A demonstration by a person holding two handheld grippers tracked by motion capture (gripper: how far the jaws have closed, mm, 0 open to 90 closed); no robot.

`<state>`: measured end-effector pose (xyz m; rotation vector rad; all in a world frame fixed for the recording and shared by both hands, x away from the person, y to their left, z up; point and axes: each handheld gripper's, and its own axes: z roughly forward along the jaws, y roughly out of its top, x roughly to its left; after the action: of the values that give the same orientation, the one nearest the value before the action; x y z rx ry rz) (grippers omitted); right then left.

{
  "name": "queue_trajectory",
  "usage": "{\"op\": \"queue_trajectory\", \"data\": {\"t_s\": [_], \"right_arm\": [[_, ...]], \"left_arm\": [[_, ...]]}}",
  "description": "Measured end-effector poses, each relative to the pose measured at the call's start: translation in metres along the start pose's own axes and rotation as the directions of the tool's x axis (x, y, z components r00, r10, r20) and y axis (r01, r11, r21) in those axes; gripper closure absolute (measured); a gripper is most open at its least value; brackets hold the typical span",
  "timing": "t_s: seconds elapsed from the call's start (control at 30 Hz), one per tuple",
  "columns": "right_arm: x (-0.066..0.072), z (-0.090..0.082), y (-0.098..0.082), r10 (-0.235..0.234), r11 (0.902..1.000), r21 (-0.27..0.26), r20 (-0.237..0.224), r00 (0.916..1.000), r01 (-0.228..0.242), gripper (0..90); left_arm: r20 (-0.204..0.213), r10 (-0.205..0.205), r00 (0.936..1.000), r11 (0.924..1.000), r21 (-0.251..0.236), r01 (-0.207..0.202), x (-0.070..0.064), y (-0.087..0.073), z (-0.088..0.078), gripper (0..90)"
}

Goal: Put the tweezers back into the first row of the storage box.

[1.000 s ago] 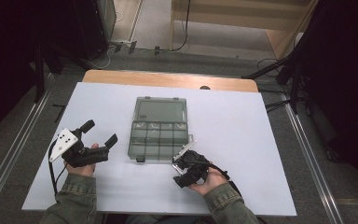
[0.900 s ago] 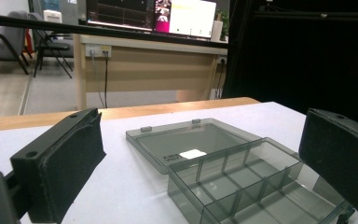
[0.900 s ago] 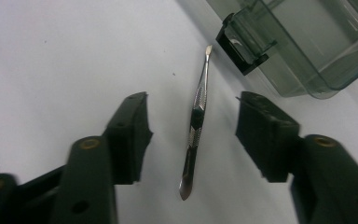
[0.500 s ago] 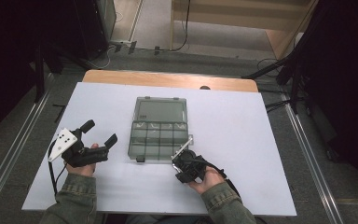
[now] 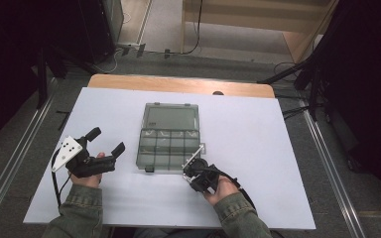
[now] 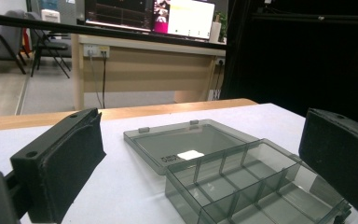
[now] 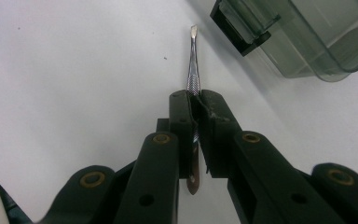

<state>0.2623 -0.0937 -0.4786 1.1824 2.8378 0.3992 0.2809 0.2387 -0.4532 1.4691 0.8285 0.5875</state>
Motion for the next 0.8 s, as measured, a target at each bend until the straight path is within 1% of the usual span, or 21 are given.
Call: {"op": "queue_trajectory", "data": {"t_s": [0.1, 0.17, 0.27, 0.43, 0.57, 0.6, 0.63, 0.8], "right_arm": [[0.000, 0.000, -0.001, -0.002, 1.0000, 0.004, -0.010, 1.0000, 0.003, 85.6], [0.000, -0.001, -0.001, -0.008, 0.9999, 0.010, -0.011, 0.9999, 0.009, 85.7], [0.001, -0.001, -0.001, -0.005, 0.9999, 0.012, -0.011, 0.9999, 0.005, 85.7], [0.003, -0.002, -0.001, -0.015, 0.9999, 0.003, -0.020, 0.9997, 0.015, 85.7], [0.003, -0.006, -0.001, -0.029, 0.9996, -0.001, -0.016, 0.9994, 0.029, 86.0], [0.003, -0.007, 0.000, -0.033, 0.9994, -0.006, -0.014, 0.9994, 0.033, 87.3], [0.003, -0.011, 0.001, -0.038, 0.9992, -0.013, -0.009, 0.9992, 0.038, 87.3], [0.002, -0.015, 0.003, -0.042, 0.9989, -0.019, -0.003, 0.9991, 0.042, 87.3]], "left_arm": [[0.001, 0.001, 1.0000, 1.0000, 0.000, -0.001, 0.000, 0.000, 0.000, 0.0], [0.001, 0.001, 1.0000, 1.0000, 0.000, -0.001, 0.000, 0.000, 0.000, 0.0], [0.002, 0.000, 1.0000, 1.0000, 0.001, 0.000, 0.000, 0.000, 0.000, 0.0], [0.004, -0.001, 1.0000, 1.0000, 0.002, 0.001, 0.000, 0.000, 0.001, 0.0], [0.003, -0.002, 1.0000, 1.0000, 0.002, 0.002, 0.000, 0.000, 0.001, 0.0], [0.003, -0.002, 1.0000, 1.0000, 0.002, 0.002, 0.000, 0.000, 0.001, 0.0], [0.003, -0.002, 1.0000, 1.0000, 0.002, 0.002, 0.000, 0.000, 0.001, 0.0], [0.003, -0.001, 1.0000, 1.0000, 0.001, 0.001, 0.000, 0.000, 0.001, 0.0]]}}
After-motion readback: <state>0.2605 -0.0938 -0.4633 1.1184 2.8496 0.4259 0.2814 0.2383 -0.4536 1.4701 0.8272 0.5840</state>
